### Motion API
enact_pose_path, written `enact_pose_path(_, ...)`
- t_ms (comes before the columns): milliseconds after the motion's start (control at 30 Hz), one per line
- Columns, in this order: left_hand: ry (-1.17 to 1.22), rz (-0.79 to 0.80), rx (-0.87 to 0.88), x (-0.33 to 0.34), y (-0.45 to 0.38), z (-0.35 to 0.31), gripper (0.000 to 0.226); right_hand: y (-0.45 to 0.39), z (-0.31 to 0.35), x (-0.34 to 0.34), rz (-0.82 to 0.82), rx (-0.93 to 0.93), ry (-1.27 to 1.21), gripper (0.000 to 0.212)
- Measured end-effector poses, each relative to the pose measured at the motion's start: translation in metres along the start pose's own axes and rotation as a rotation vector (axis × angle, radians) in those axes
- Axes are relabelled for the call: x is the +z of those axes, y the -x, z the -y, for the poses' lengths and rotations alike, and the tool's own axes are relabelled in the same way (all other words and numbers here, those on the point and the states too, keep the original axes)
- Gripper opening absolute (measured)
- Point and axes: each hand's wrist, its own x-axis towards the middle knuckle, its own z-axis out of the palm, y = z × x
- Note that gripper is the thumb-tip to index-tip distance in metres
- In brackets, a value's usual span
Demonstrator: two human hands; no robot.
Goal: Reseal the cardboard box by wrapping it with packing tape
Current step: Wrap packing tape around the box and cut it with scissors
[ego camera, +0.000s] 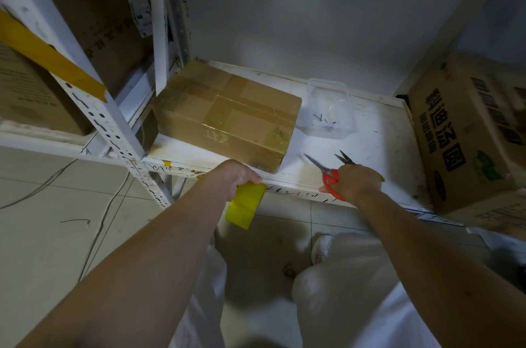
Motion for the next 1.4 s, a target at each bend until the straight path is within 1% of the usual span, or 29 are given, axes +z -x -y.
enact_pose_path(33,0.001,0.004,0.0,0.001,0.001,0.0,0.01,-0.001,0.004,0.001,0.0,0.033,-0.012,0.06)
enact_pose_path(133,0.012,0.008,0.002,0.003,0.005,0.0,0.009,-0.011,0.024,0.005,0.015,0.039,-0.128,0.036)
enact_pose_path(233,0.016,0.005,0.01,0.001,0.007,0.0,0.012,-0.015,0.038,-0.002,0.035,0.076,-0.241,0.027)
enact_pose_path(300,0.015,0.007,0.014,-0.001,0.006,0.0,0.019,-0.01,0.044,-0.008,-0.016,0.101,-0.265,0.023)
enact_pose_path(333,0.01,0.009,0.01,-0.001,0.007,0.0,0.025,-0.005,0.048,-0.012,-0.106,0.102,-0.282,0.022)
enact_pose_path(367,0.006,0.01,0.014,-0.002,0.005,0.001,0.029,-0.001,0.052,-0.015,-0.25,0.076,-0.321,0.026)
enact_pose_path(433,-0.003,0.006,0.013,-0.002,0.006,0.002,0.036,0.008,0.064,-0.018,-0.551,-0.099,-0.452,0.038)
enact_pose_path(467,-0.016,-0.001,0.006,-0.001,0.006,0.003,0.04,0.01,0.073,-0.019,-0.594,-0.204,-0.464,0.048)
enact_pose_path(500,-0.029,0.005,0.003,-0.001,0.003,0.004,0.043,0.01,0.081,-0.021,-0.582,-0.271,-0.421,0.059)
enact_pose_path(533,-0.03,0.012,0.002,0.0,0.004,0.004,0.041,0.008,0.087,-0.021,-0.55,-0.286,-0.357,0.068)
enact_pose_path(567,-0.02,0.02,0.004,0.0,0.006,0.004,0.036,0.006,0.094,-0.024,-0.519,-0.261,-0.307,0.073)
enact_pose_path(700,0.021,0.055,0.009,-0.007,0.01,0.002,0.006,-0.001,0.109,-0.028,-0.512,-0.161,-0.266,0.071)
enact_pose_path(733,0.024,0.059,0.009,-0.009,0.012,0.002,0.002,-0.002,0.112,-0.027,-0.503,-0.15,-0.245,0.072)
enact_pose_path(867,0.059,0.06,0.002,-0.017,0.015,-0.001,0.002,-0.002,0.117,-0.023,-0.465,-0.138,-0.182,0.081)
enact_pose_path(933,0.086,0.048,0.006,-0.021,0.016,-0.001,0.013,-0.004,0.113,-0.024,-0.539,-0.161,-0.218,0.077)
enact_pose_path(1000,0.11,0.042,0.008,-0.025,0.017,-0.002,0.025,-0.007,0.105,-0.03,-0.616,-0.199,-0.362,0.068)
enact_pose_path(1067,0.148,0.016,0.015,-0.029,0.018,-0.004,0.025,-0.016,0.094,-0.04,-0.624,-0.188,-0.547,0.062)
enact_pose_path(1100,0.167,0.004,0.014,-0.03,0.018,-0.006,0.022,-0.023,0.089,-0.047,-0.638,-0.15,-0.594,0.057)
enact_pose_path(1167,0.192,-0.01,0.018,-0.032,0.018,-0.008,0.019,-0.036,0.081,-0.061,-0.621,-0.067,-0.616,0.042)
enact_pose_path(1200,0.207,-0.017,0.017,-0.034,0.017,-0.009,0.022,-0.039,0.08,-0.067,-0.598,-0.07,-0.617,0.037)
enact_pose_path(1233,0.221,-0.017,0.016,-0.036,0.016,-0.01,0.025,-0.04,0.082,-0.072,-0.57,-0.121,-0.596,0.037)
enact_pose_path(1267,0.232,-0.022,0.015,-0.038,0.015,-0.011,0.028,-0.039,0.085,-0.075,-0.526,-0.218,-0.54,0.041)
enact_pose_path(1333,0.246,-0.033,0.016,-0.04,0.016,-0.012,0.029,-0.032,0.098,-0.076,-0.417,-0.435,-0.328,0.059)
enact_pose_path(1367,0.251,-0.041,0.014,-0.042,0.016,-0.013,0.028,-0.028,0.104,-0.073,-0.373,-0.502,-0.218,0.066)
enact_pose_path(1400,0.256,-0.049,0.015,-0.043,0.017,-0.012,0.029,-0.027,0.109,-0.07,-0.33,-0.529,-0.155,0.071)
